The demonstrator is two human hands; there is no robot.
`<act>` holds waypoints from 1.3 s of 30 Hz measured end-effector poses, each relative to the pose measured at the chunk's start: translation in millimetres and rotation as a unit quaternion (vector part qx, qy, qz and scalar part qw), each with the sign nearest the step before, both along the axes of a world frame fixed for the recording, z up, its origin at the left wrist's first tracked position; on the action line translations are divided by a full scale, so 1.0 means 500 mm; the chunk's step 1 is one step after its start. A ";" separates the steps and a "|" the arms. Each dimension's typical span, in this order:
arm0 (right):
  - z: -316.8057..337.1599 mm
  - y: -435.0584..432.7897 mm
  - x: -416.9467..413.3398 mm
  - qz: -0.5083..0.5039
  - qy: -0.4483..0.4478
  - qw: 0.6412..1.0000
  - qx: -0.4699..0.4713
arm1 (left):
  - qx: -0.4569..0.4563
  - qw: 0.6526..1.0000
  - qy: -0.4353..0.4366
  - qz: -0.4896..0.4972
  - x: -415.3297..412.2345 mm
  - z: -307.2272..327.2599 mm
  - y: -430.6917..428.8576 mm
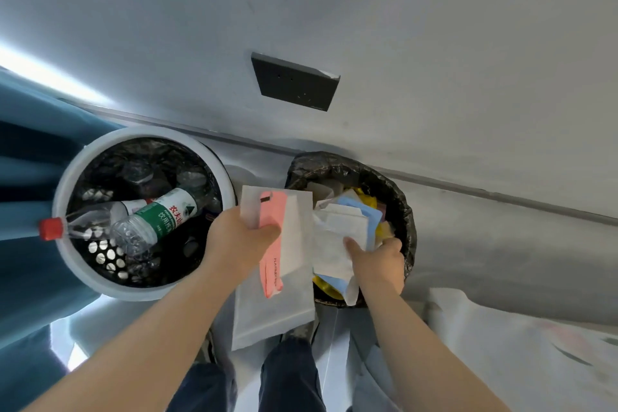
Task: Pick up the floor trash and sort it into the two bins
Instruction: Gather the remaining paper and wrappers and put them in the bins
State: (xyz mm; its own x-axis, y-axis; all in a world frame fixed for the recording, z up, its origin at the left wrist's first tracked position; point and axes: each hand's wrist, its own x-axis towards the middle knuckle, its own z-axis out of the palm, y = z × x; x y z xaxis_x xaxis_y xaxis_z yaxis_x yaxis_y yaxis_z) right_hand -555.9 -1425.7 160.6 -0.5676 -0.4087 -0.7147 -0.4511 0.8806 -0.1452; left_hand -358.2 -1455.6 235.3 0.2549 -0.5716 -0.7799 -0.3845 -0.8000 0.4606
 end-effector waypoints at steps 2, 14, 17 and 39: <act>0.024 0.009 -0.009 0.011 0.002 0.999 -0.052 | 0.008 0.999 0.015 0.029 -0.014 0.001 -0.006; 0.093 0.041 -0.051 0.071 -0.064 0.975 -0.203 | 0.088 0.974 0.071 0.195 -0.098 -0.089 -0.010; 0.085 0.043 -0.054 0.093 -0.070 0.969 -0.217 | 0.082 0.974 0.085 0.192 -0.120 -0.111 -0.013; -0.037 -0.033 -0.016 0.556 -0.057 0.826 0.073 | -0.007 0.991 -0.028 -0.131 -0.039 -0.127 0.046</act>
State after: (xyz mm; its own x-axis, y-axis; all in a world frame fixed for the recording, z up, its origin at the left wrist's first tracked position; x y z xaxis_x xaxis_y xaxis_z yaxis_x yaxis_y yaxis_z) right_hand -563.8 -1442.1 141.9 0.1744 -0.5377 -0.8249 -0.9836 -0.0570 -0.1709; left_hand -377.6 -1432.8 172.1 0.1390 -0.6350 -0.7599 -0.6025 -0.6632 0.4439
